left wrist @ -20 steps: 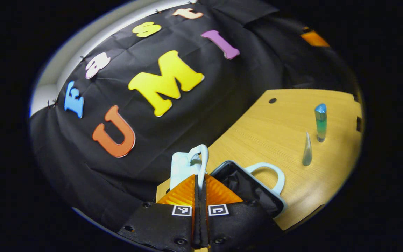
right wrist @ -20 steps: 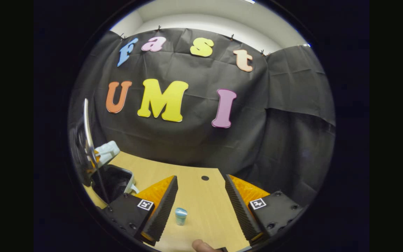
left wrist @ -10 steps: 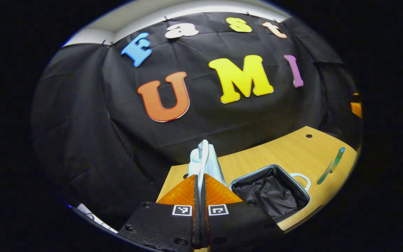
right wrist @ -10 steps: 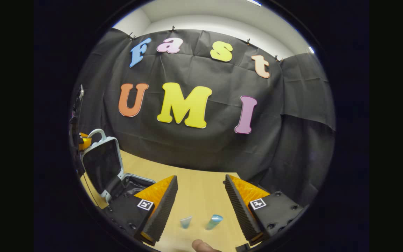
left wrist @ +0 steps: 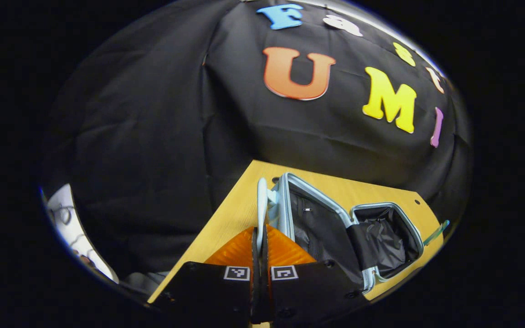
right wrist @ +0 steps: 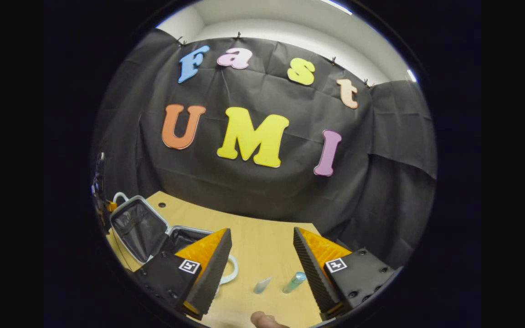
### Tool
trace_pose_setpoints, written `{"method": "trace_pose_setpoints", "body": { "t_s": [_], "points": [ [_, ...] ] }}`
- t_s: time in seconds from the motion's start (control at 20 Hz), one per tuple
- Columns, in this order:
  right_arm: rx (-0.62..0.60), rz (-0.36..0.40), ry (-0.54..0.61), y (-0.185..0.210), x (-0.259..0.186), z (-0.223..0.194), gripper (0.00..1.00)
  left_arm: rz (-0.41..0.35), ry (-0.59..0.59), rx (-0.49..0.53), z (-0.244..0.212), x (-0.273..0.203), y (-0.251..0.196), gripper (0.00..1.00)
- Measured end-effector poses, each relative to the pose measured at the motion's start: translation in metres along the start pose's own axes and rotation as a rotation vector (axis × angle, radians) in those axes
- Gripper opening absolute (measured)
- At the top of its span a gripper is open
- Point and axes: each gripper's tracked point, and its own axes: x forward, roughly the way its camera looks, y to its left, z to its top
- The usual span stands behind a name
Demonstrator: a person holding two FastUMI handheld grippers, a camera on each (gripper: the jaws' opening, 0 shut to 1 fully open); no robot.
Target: First open the suitcase, pack the skin care products into it, and then close the suitcase.
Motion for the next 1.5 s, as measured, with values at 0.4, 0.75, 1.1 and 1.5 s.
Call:
{"method": "trace_pose_setpoints", "body": {
  "t_s": [0.4, 0.75, 1.1, 1.5],
  "points": [
    [-0.020, -0.035, -0.003, -0.005, -0.014, -0.001, 0.81, 0.052, 0.089, -0.115, -0.060, 0.033, 0.034, 0.06],
    [-0.015, -0.040, 0.001, -0.020, -0.017, -0.007, 0.81, 0.119, 0.111, -0.120, -0.059, 0.034, 0.045, 0.27],
    [0.032, -0.040, 0.028, -0.055, -0.016, -0.029, 0.81, 0.127, -0.023, 0.010, -0.005, -0.014, 0.005, 1.00],
    [0.053, 0.000, 0.092, -0.125, -0.006, -0.077, 0.81, -0.083, -0.099, 0.157, -0.012, -0.085, -0.211, 0.98]
  ]
}}
